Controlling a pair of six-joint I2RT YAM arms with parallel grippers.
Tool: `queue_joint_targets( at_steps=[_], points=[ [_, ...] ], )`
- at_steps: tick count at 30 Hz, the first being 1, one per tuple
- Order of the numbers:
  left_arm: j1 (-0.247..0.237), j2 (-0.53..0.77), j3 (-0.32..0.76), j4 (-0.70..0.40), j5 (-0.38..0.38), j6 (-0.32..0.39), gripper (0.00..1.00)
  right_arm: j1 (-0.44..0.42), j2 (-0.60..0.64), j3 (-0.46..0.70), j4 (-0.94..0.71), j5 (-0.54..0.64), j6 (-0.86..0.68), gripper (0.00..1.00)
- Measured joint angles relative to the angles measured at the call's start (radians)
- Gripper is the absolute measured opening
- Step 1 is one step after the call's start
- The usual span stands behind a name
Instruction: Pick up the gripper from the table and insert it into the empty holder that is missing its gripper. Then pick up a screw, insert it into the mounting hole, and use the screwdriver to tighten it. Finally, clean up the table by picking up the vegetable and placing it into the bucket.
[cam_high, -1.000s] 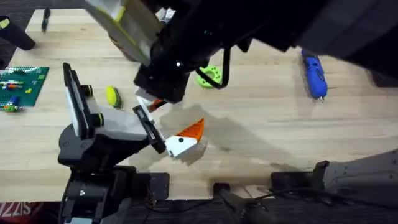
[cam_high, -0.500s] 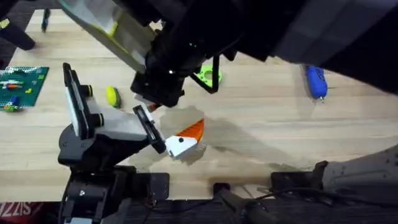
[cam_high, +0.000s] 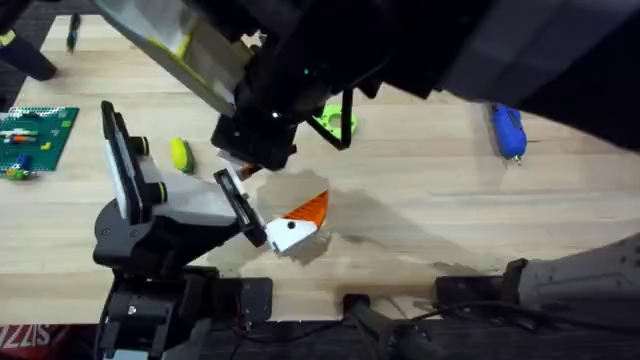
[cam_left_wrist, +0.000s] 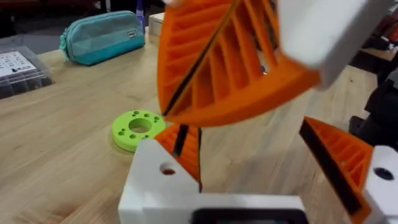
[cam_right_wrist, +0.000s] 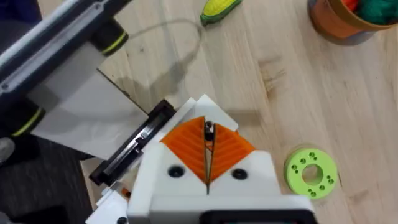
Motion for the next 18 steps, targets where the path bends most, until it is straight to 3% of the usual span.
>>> queue_joint_targets(
  at_steps=[18],
  points=[
    [0.0,0.0,0.0,0.0,0.0,0.0,0.985,0.0,0.04,0.0,0.0,0.0,0.0,0.006]
  ],
)
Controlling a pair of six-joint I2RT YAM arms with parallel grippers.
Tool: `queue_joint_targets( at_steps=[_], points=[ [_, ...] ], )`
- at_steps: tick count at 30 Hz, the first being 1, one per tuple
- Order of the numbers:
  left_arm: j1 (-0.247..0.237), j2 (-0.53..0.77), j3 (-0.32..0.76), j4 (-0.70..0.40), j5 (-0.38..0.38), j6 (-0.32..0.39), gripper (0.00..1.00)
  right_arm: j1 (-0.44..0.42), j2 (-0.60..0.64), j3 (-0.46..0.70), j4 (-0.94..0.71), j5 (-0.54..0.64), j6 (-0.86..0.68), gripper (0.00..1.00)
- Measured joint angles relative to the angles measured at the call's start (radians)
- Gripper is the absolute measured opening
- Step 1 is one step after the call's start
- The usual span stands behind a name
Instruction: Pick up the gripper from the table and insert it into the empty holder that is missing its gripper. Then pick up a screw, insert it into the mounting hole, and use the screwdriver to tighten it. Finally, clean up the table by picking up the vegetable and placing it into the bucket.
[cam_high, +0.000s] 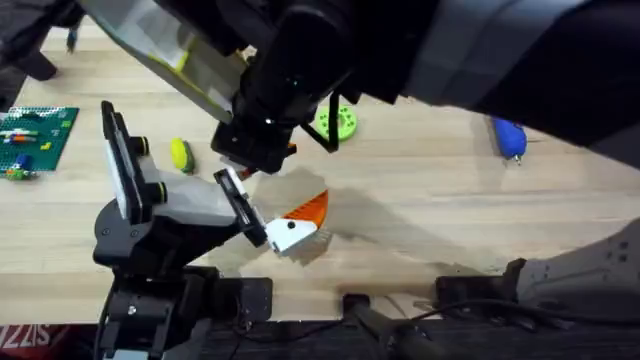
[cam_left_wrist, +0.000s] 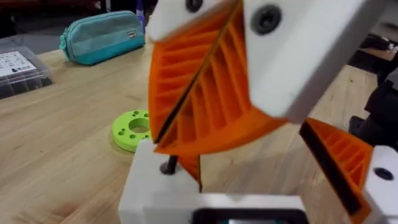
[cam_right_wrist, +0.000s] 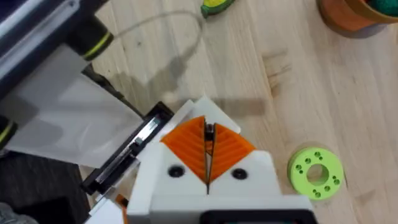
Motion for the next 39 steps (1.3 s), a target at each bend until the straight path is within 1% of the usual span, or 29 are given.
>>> queue_joint_targets(
  at_steps=[39],
  points=[
    [0.0,0.0,0.0,0.0,-0.001,-0.002,0.986,0.0,0.015,0.0,-0.008,0.003,0.001,0.007]
  ],
)
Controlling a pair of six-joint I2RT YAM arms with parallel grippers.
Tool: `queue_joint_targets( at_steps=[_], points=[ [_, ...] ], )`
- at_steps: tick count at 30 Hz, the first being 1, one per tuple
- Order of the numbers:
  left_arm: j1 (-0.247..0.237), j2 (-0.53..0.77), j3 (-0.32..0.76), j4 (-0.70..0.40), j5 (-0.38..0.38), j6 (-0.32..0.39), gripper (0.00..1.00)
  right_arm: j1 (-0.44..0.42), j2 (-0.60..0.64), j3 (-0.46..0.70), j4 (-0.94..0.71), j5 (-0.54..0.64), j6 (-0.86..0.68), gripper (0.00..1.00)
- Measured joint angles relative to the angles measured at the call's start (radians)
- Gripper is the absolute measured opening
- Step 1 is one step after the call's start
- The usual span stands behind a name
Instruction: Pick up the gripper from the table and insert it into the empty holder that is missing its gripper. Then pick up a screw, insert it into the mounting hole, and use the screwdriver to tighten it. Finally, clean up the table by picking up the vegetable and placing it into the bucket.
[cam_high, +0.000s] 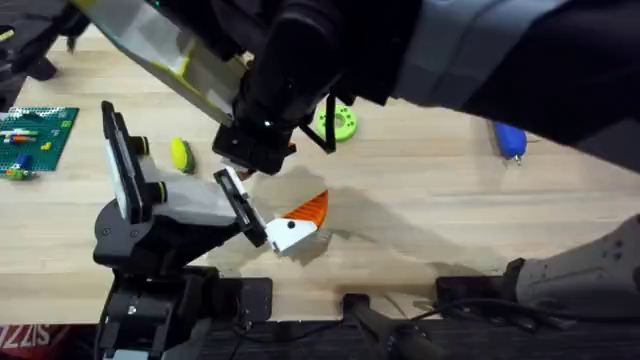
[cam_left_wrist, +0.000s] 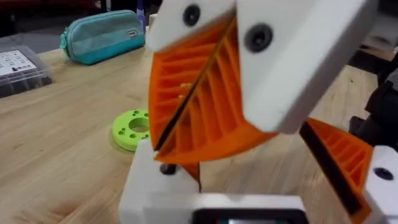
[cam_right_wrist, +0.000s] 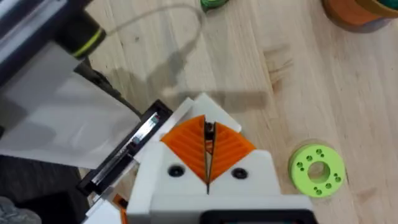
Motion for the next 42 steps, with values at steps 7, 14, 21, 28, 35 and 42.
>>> queue_joint_targets(
  at_steps=[7,14,21,28,35,42],
  points=[
    [0.0,0.0,0.0,0.0,0.0,0.0,0.986,0.0,0.0,0.0,-0.002,0.0,0.003,0.006],
    [0.0,0.0,0.0,-0.001,0.0,-0.006,0.986,0.0,0.027,0.009,0.001,0.005,0.003,0.006],
    [0.0,0.001,0.0,-0.001,0.0,-0.014,0.986,0.0,0.032,0.01,0.003,0.008,0.003,0.006],
    [0.0,0.001,0.0,0.0,0.0,-0.013,0.986,0.0,0.033,0.01,-0.001,0.007,0.003,0.174],
    [0.0,0.001,0.0,0.0,0.0,-0.013,0.986,-0.004,0.033,0.01,-0.002,0.027,0.011,0.435],
    [0.0,0.001,0.0,0.0,0.0,-0.007,0.985,-0.006,0.014,0.01,-0.009,0.041,0.015,0.673]
  ],
)
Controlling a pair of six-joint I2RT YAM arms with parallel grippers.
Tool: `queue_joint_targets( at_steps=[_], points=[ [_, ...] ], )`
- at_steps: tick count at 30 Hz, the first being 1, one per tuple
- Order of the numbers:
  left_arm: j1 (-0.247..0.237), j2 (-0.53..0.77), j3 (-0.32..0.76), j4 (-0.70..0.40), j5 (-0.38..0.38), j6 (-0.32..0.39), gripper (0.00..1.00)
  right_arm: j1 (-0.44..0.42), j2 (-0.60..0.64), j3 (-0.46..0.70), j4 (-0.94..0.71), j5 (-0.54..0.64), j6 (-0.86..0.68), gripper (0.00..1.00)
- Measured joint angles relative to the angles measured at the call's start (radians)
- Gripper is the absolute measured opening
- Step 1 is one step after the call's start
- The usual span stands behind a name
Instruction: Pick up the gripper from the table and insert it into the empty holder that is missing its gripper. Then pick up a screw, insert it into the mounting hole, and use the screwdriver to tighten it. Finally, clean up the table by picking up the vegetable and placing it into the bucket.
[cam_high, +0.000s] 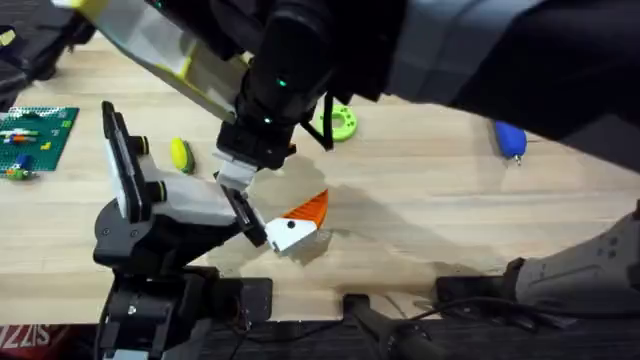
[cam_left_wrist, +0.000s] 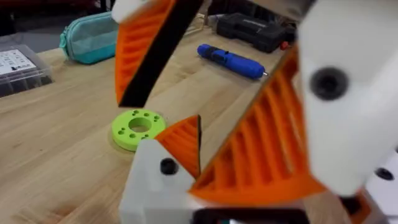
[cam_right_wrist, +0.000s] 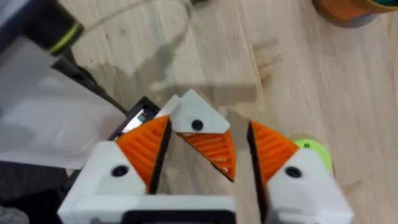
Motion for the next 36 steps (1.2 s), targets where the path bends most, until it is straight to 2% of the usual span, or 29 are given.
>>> queue_joint_targets(
  at_steps=[3,5,8,15,25,26,30,31,33,36],
  points=[
    [0.0,0.0,0.0,0.0,0.0,0.005,0.985,0.002,-0.015,0.0,-0.001,-0.003,0.0,0.791],
    [0.0,0.0,0.0,0.0,0.0,0.006,0.985,0.002,-0.023,0.0,-0.002,-0.008,0.001,0.833],
    [0.0,0.0,0.0,0.0,0.0,0.007,0.985,0.001,-0.04,0.0,-0.003,-0.015,0.007,0.979],
    [0.0,0.0,0.0,0.001,0.0,0.008,0.985,-0.041,-0.113,0.0,-0.025,-0.023,0.02,0.994],
    [0.0,0.0,0.0,0.0,0.0,0.007,0.985,-0.26,-0.21,0.0,-0.195,-0.006,0.118,0.994],
    [0.0,0.0,0.0,0.0,0.0,0.008,0.874,-0.28,-0.213,0.0,-0.205,-0.003,0.125,0.994],
    [0.0,0.0,0.0,0.001,0.0,0.009,0.208,-0.348,-0.216,0.0,-0.242,0.0,0.145,0.994],
    [0.0,0.0,0.0,0.001,0.0,0.009,0.075,-0.359,-0.216,0.0,-0.252,0.001,0.146,0.994],
    [0.0,0.0,0.0,0.001,0.0,0.013,0.012,-0.382,-0.216,0.0,-0.277,0.0,0.153,0.994],
    [0.0,0.0,0.0,0.001,0.0,0.013,0.011,-0.42,-0.216,0.0,-0.325,0.003,0.173,0.994]
  ],
)
